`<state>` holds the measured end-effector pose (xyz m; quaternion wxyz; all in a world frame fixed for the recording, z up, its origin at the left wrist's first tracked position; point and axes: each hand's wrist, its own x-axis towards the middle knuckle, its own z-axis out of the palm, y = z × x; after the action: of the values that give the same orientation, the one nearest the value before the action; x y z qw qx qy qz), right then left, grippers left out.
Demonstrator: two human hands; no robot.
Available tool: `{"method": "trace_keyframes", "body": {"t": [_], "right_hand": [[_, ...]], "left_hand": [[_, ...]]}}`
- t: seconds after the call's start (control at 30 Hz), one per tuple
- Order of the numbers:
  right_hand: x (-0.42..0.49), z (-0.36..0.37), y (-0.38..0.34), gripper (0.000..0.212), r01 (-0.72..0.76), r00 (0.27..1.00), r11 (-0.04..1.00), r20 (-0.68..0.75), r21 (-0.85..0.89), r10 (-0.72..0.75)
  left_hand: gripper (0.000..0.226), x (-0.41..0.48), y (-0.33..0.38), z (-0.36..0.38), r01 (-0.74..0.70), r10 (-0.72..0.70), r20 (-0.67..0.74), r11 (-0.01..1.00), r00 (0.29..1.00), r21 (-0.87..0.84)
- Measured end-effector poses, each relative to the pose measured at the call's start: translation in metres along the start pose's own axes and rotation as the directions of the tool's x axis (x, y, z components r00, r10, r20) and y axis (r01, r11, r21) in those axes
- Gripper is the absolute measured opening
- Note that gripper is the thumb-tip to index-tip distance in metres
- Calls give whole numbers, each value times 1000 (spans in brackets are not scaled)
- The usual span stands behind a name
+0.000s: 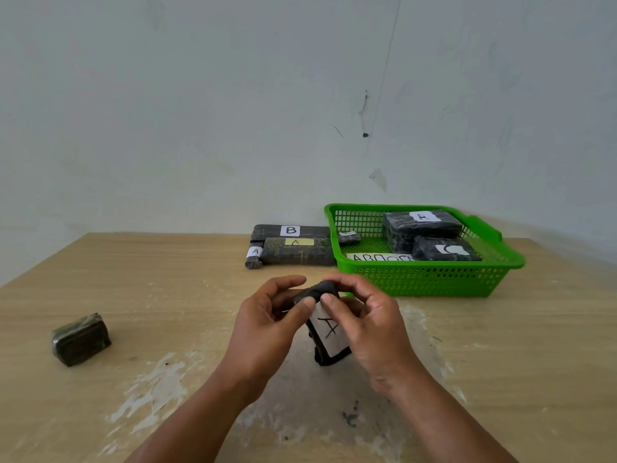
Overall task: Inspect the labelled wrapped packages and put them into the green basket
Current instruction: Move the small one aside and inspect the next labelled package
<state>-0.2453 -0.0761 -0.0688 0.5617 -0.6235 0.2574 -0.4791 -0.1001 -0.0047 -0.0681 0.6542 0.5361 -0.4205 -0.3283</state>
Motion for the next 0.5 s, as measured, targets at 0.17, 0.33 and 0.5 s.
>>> {"method": "trace_keyframes", "body": {"t": [0.17, 0.33, 0.5], "right_hand": [[2, -4, -3, 30, 68, 998, 993, -4, 101, -68], [1, -5, -5, 28, 15, 999, 988, 42, 151, -22], [1, -3, -6, 22, -13, 999, 987, 37, 161, 7]], "left_hand": [[41, 2, -3, -4, 115, -102, 150, 990, 983, -81], [34, -2, -3, 4, 70, -57, 147, 993, 988, -90], [30, -8, 0, 8, -75, 69, 111, 996, 991, 50]]}}
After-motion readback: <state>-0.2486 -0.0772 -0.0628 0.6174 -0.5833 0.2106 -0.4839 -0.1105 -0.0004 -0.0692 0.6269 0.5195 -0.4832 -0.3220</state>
